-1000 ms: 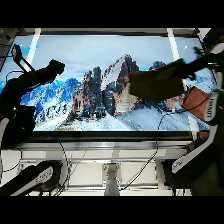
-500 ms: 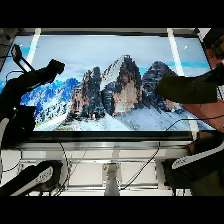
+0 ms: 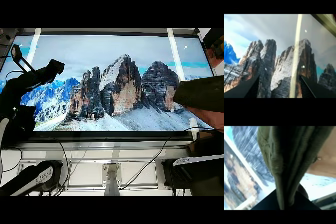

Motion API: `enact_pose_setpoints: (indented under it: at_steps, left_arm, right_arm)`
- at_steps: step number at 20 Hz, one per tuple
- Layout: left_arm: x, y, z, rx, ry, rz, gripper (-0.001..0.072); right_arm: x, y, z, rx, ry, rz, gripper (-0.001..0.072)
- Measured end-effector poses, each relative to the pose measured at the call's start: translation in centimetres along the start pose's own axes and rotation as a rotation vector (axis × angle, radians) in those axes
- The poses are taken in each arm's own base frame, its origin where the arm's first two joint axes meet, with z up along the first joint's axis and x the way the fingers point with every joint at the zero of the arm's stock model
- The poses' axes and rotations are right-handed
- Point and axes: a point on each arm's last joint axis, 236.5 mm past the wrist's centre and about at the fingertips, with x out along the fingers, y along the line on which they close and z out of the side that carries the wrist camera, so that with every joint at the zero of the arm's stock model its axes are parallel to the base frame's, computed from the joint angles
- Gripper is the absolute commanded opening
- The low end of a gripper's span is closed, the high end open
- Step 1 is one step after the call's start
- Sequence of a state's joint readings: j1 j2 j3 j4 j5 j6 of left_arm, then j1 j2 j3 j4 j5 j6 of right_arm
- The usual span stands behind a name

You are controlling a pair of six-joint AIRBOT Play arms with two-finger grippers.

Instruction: Fold the clothes and pants, and hang the long-sleeved shirts on hangers.

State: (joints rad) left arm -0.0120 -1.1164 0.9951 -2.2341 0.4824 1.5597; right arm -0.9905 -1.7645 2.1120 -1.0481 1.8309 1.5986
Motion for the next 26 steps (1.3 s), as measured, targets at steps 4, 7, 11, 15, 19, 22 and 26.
enact_pose_setpoints:
  at_steps: [4, 7, 11, 15, 19, 22, 26]
  left_arm:
    - [0.0, 0.0, 0.0, 0.000, 0.000, 0.000, 0.0562]
    - [0.0, 0.0, 0.0, -0.001, 0.000, 0.000, 0.0562]
    - [0.0, 0.0, 0.0, -0.005, 0.000, 0.000, 0.0563]
    - [0.0, 0.0, 0.0, -0.005, 0.000, 0.000, 0.0563]
    - [0.0, 0.1, 0.1, -0.004, -0.001, 0.001, 0.0230]
    - [-0.6, -0.4, 1.5, 0.032, -0.027, -0.006, 0.0030]
    - [-3.3, -5.3, 4.9, 0.159, -0.044, -0.085, 0.0029]
  right_arm:
    - [-1.8, -4.9, -0.1, 0.100, -0.032, -0.094, 0.0015]
    - [-1.6, -7.8, -0.8, 0.156, -0.008, -0.163, 0.0052]
    - [-1.6, -11.0, -1.4, 0.208, 0.012, -0.258, 0.0435]
    - [-1.8, -12.1, -1.1, 0.220, -0.008, -0.294, 0.0435]
    - [-0.9, -7.6, 1.2, 0.179, -0.084, -0.096, 0.0040]
    - [-0.8, 2.2, 2.8, 0.056, -0.122, 0.252, 0.0017]
    - [-2.3, 17.6, 0.7, -0.152, -0.077, 0.665, 0.0016]
